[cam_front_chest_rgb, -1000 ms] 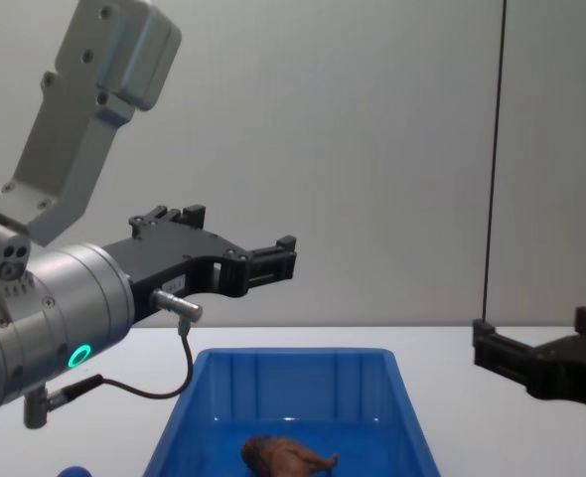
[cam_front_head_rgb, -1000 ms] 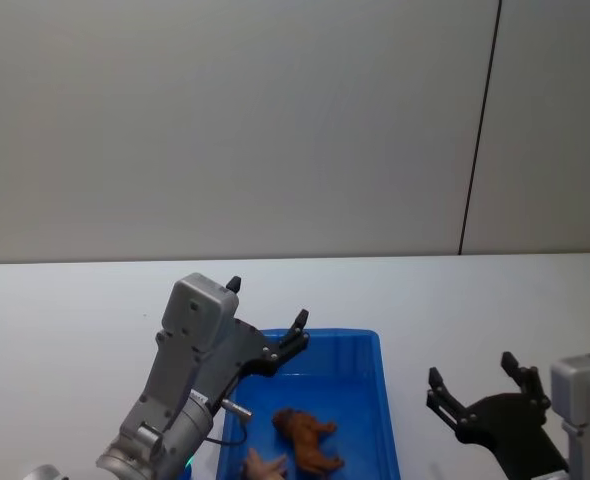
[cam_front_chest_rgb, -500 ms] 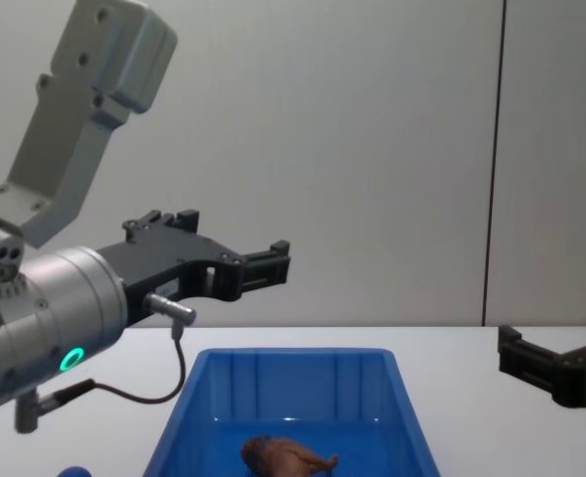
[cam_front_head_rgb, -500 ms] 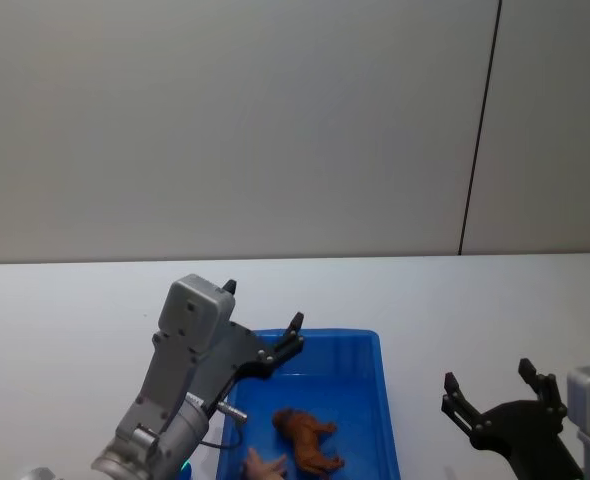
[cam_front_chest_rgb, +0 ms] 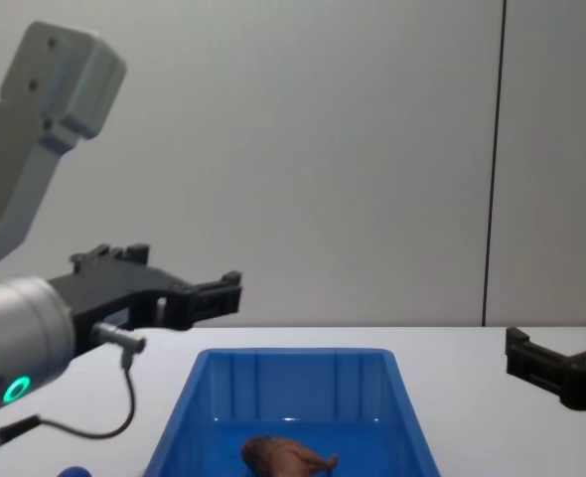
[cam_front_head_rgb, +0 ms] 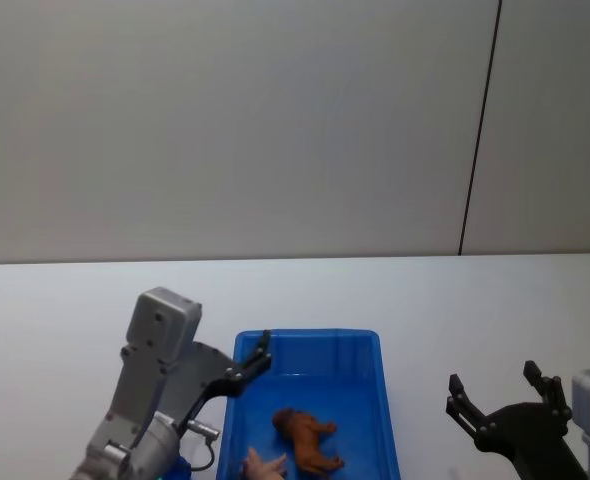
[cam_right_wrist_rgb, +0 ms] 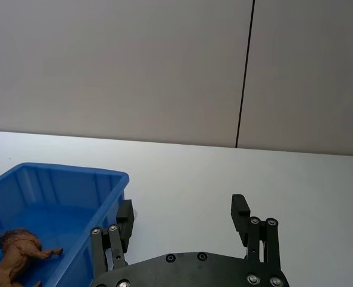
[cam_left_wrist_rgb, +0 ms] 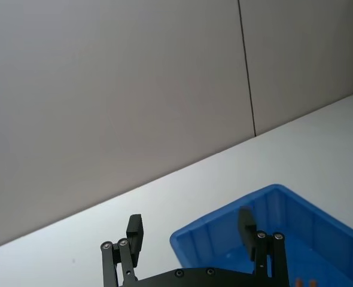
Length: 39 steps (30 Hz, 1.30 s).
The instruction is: Pick up the two dolls from the table and place them into the box.
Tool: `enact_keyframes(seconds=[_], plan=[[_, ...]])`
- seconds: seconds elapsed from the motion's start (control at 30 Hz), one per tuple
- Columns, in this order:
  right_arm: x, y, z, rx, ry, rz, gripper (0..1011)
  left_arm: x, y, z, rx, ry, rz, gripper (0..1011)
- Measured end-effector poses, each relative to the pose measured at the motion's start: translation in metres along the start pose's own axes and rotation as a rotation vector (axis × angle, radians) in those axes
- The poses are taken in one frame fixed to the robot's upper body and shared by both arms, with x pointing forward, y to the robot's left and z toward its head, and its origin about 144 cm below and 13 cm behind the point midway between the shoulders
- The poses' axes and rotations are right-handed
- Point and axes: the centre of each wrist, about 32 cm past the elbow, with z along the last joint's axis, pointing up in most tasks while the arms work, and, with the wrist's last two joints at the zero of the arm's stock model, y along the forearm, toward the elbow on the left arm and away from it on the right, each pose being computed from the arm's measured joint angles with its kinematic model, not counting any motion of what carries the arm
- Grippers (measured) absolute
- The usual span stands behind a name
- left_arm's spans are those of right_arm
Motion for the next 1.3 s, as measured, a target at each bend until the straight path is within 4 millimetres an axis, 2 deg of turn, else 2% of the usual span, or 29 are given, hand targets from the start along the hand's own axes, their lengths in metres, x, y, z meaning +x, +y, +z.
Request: enact_keyframes(seconds=[0.77, 1.3], plan=[[0.0, -0.001, 0.0, 0.0, -0.001, -0.004, 1001, 0.016, 0.036, -0.03, 0.178, 0.101, 0.113, 1001], [0.0, -0.001, 0.0, -0.001, -0.001, -0.004, 1001, 0.019, 0.052, -0.048, 0.253, 0.15, 0.129, 1001]])
